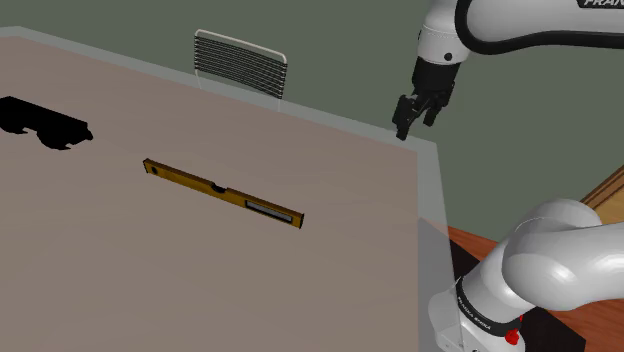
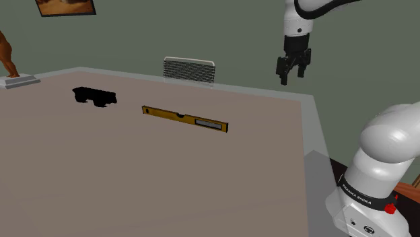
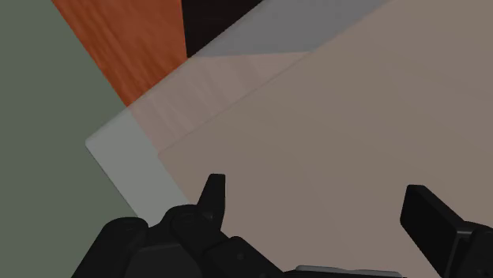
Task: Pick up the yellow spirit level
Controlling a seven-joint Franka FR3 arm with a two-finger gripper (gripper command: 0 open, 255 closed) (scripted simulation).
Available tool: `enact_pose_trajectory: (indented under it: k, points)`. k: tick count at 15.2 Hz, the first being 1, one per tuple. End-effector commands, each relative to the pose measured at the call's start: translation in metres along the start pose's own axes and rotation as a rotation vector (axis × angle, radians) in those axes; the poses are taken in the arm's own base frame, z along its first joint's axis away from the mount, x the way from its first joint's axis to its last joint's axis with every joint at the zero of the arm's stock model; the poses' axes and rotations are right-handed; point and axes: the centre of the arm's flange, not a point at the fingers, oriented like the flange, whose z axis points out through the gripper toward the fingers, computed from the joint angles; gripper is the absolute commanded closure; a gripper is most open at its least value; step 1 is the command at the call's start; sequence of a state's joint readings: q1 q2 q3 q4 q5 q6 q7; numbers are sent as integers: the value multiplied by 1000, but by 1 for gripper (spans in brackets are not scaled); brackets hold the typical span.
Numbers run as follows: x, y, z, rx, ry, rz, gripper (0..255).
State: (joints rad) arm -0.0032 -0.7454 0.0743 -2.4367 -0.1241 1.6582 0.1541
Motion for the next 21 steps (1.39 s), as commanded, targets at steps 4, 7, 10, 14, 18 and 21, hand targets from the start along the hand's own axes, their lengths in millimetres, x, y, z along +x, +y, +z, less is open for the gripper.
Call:
enact_pose_trajectory:
  k: [4,7,10,14,18,21]
  points:
    - [20,-32,1,13,1,-57,0]
    - [38,-66,2,26,1,-114,0]
    - [54,-100,3,39,2,-171,0]
    - [72,-147,3,56,3,-246,0]
    - [87,-195,2,74,4,-322,0]
    - [95,-232,0,86,4,-379,0]
